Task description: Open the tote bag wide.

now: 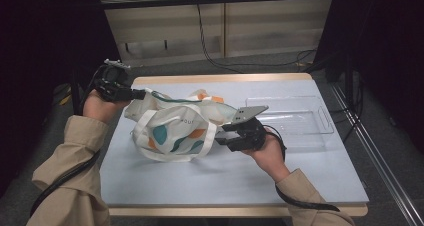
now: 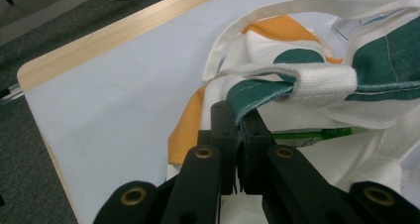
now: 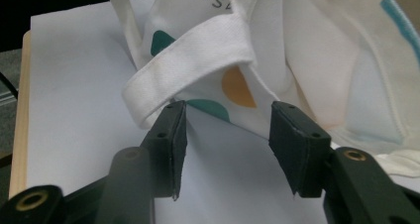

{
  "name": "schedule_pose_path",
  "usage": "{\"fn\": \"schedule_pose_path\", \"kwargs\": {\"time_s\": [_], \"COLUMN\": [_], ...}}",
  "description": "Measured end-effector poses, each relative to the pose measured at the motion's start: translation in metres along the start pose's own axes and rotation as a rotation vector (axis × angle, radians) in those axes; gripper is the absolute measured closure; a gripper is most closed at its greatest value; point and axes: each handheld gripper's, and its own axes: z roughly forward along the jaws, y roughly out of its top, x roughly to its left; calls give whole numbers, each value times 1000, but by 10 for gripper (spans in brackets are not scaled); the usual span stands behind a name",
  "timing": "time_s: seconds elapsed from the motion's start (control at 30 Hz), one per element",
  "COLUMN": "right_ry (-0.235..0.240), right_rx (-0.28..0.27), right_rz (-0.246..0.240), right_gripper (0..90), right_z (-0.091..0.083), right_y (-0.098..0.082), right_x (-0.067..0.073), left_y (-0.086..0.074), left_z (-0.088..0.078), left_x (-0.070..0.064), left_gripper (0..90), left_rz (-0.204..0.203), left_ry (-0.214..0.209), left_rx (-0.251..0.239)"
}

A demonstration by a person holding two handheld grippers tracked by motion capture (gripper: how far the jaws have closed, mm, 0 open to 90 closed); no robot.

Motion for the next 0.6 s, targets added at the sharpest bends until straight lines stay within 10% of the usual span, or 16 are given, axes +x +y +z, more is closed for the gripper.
{"fn": "schedule_pose_path", "kwargs": {"time_s": [0.4,0.6], "right_ry": [-30,45], "right_rx": [39,54], "right_rz": [-54,-60], "right_gripper": [474,896], "right_z": [19,28], "right_y": [8,5], "right_x": [0,0], "left_y": [4,5], "left_z": [2,2], "left_x": [-4,0], "left_gripper": [882,883], "left_rz": [6,-4], "left_ry": [-8,8], "left_rx": [18,15]}}
